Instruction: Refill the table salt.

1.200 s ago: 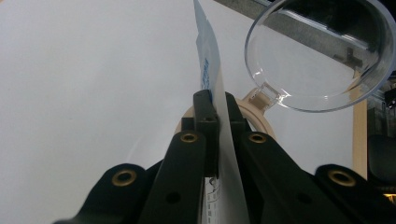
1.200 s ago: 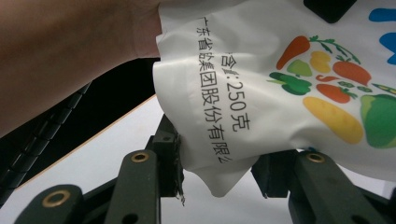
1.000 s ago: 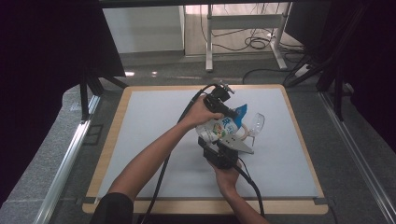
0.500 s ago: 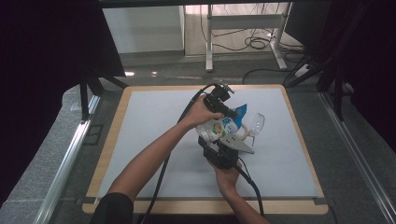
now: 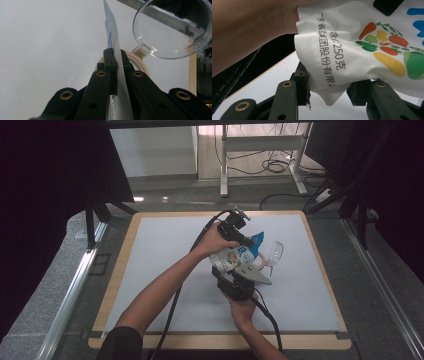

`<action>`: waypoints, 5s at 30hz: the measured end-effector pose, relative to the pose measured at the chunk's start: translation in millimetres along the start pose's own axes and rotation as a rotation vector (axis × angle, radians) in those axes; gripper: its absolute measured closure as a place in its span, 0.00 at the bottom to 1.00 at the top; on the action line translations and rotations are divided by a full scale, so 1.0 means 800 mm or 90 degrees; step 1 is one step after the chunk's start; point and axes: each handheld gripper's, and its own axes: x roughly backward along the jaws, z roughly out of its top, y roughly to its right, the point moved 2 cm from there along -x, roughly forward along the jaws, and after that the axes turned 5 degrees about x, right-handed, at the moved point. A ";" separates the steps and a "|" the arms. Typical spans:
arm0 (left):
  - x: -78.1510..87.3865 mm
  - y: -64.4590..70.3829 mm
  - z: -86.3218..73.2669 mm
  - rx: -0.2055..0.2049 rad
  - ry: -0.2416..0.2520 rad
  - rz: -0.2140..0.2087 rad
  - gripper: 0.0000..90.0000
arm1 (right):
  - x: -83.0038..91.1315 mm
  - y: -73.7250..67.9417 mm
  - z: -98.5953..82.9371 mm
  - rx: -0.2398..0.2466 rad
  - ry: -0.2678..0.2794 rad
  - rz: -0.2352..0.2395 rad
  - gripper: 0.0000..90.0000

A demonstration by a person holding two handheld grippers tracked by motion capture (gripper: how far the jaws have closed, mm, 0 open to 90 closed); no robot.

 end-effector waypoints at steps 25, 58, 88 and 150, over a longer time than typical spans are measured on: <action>0.001 -0.001 -0.001 0.000 0.001 0.000 1.00 | -0.001 -0.001 -0.001 -0.001 0.003 -0.003 0.66; 0.002 -0.002 -0.003 0.002 -0.001 0.005 1.00 | -0.004 -0.003 -0.001 -0.006 0.007 0.000 0.66; 0.000 0.001 -0.001 -0.005 -0.008 0.007 1.00 | -0.001 -0.002 0.002 -0.022 0.010 0.004 0.66; -0.004 0.001 -0.001 -0.004 -0.010 0.005 1.00 | 0.000 -0.001 0.002 -0.024 0.014 0.000 0.66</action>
